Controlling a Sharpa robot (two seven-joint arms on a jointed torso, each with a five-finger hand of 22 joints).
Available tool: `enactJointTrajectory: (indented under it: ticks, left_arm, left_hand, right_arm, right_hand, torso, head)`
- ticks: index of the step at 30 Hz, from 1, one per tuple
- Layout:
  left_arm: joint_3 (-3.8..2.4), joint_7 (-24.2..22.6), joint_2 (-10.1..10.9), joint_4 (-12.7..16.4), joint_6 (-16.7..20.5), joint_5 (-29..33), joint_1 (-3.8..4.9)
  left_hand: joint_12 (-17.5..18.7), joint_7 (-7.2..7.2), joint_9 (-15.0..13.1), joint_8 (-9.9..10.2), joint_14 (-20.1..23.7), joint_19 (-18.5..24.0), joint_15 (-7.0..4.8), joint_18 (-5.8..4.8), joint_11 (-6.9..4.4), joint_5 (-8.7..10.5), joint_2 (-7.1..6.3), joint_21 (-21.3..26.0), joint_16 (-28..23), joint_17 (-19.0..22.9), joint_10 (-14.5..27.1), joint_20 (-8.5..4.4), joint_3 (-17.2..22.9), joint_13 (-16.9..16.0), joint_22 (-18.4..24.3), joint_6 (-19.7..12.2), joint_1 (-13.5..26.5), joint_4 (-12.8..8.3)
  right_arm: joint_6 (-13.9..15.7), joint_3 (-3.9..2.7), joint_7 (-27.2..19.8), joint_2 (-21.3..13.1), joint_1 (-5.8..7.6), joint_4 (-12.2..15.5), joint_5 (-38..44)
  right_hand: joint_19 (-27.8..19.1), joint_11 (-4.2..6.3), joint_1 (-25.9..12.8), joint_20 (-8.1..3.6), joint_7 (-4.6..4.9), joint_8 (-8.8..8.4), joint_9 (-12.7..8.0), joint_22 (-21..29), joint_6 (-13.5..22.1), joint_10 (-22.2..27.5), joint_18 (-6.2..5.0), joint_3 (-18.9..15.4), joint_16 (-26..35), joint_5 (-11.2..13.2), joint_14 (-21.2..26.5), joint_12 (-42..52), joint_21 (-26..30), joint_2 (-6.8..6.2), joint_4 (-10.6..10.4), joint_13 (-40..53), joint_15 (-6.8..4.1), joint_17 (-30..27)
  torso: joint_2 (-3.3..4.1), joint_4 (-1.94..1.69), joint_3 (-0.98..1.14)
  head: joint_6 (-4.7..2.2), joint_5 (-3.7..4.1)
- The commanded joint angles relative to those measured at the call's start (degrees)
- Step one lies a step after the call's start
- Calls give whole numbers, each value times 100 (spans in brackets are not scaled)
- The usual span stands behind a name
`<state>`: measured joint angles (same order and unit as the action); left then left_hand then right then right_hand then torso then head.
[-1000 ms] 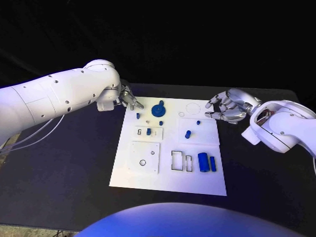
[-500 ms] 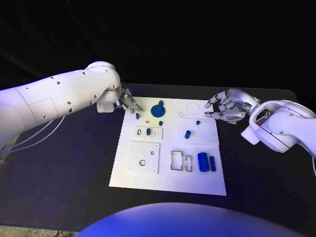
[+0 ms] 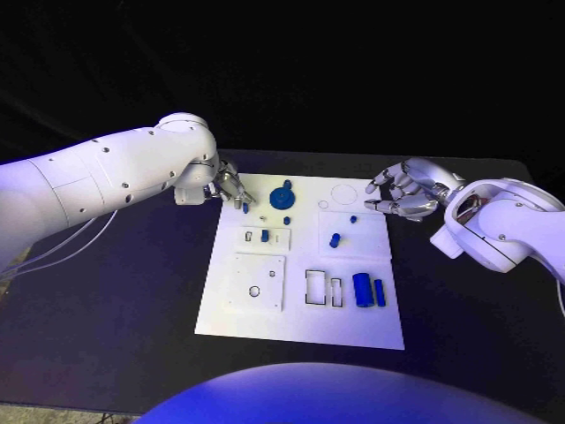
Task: Assemble the parts on the task board
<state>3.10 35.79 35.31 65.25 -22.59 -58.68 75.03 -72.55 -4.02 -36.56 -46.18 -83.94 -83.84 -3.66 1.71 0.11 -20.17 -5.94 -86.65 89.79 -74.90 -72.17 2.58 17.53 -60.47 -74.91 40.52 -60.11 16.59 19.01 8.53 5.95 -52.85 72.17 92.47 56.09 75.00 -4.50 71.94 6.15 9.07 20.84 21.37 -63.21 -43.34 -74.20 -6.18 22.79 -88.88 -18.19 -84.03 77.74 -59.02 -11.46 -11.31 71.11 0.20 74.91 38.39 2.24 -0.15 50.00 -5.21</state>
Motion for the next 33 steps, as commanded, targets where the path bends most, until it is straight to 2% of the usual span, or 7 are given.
enactJointTrajectory:
  ticks: [1, 12, 15, 17, 22, 27, 33]
  left_arm:
    - [1, -72, -21, 14, -100, 137, -2]
    - [3, -94, -20, 18, -16, 179, -3]
    - [3, -104, -22, 26, -27, 259, -3]
    - [3, -115, -24, 31, -36, 311, -3]
    - [5, -134, -20, 38, -24, 368, -3]
    - [5, -139, 11, 84, 27, 501, -5]
    - [5, -132, 103, 223, 93, 600, -7]
  left_hand:
    - [-27, 10, 16, -46, -606, -459, 3, -81, -45, 73, 36, 9, 21, -1510, 12, 9, 92, -9, -1269, 24, -130, 5]
    - [-37, 34, 30, -112, -606, -461, -15, -81, -68, 174, 153, 10, 21, -1510, 6, -10, 356, -11, -1274, 24, -415, -7]
    - [-34, 68, -28, -245, -606, -461, -40, -81, -93, 688, 231, 14, 21, -1510, 14, -31, 715, 1, -1276, -3, -684, -19]
    - [-34, 74, -46, -284, -606, -458, -46, -79, -101, 805, 233, 23, 21, -1510, 18, -38, 905, 5, -1272, -31, -787, -31]
    - [-41, 99, -212, -571, -606, -460, -66, -79, -125, 1211, 116, 29, 21, -1510, 9, -66, 1897, 10, -1279, -124, -1052, -201]
    - [-38, 91, -464, -991, -606, -462, -75, -79, -132, 1132, -15, 34, 21, -1510, -24, -69, 2903, 26, -1286, -222, -947, -612]
    - [-60, 95, -545, -1149, -606, -464, -76, -80, -134, 1120, -52, 34, 21, -1510, -53, -68, 3215, 5, -1291, -248, -781, -775]
  right_arm:
    - [-32, 0, -38, 7, -4, 0, 21]
    - [-30, 0, -39, 14, -5, -8, 24]
    - [-24, 0, -42, 17, -5, -11, 30]
    - [-24, 0, -43, 19, -5, -11, 33]
    - [-27, 0, -40, 19, -5, -14, 34]
    - [-11, 0, -44, 17, -5, -12, 31]
    - [-13, 0, -47, 15, -5, -10, 28]
  right_hand:
    - [-46, 16, -14, -4, 0, 18, 8, 8, 54, 16, -109, -3, 32, -20, -497, 8, 28, 15, -25, -2, -6, 1185]
    - [-46, 16, -14, -4, 0, 18, 8, 8, 54, 16, -109, -3, 32, -20, -497, 8, 28, 15, -25, -2, -6, 1185]
    - [-46, 16, -14, -4, 0, 18, 8, 8, 54, 16, -109, -3, 32, -20, -497, 8, 28, 15, -25, -2, -6, 1185]
    - [-46, 16, -14, -4, 0, 18, 8, 8, 54, 16, -109, -3, 32, -20, -497, 8, 28, 15, -25, -2, -6, 1185]
    - [-46, 16, -14, -4, 0, 18, 8, 8, 54, 16, -109, -3, 32, -20, -497, 8, 28, 15, -25, -2, -6, 1185]
    - [-51, 17, -10, -5, 0, 25, 9, 18, 54, 24, -111, 4, 38, -43, -493, 3, 43, 15, -33, -12, -7, 1172]
    - [-51, 17, -10, -5, 0, 25, 9, 18, 54, 24, -111, 4, 38, -43, -493, 3, 43, 15, -33, -12, -7, 1172]
  torso:
    - [1, -2, 0]
    - [0, 3, 0]
    - [1, 2, 0]
    - [-1, 2, 0]
    - [-2, 3, 1]
    - [-1, 2, 4]
    - [-3, 3, 3]
  head:
    - [0, -6]
    - [0, -4]
    - [0, -1]
    - [0, -2]
    - [0, -5]
    - [0, -6]
    - [0, -15]
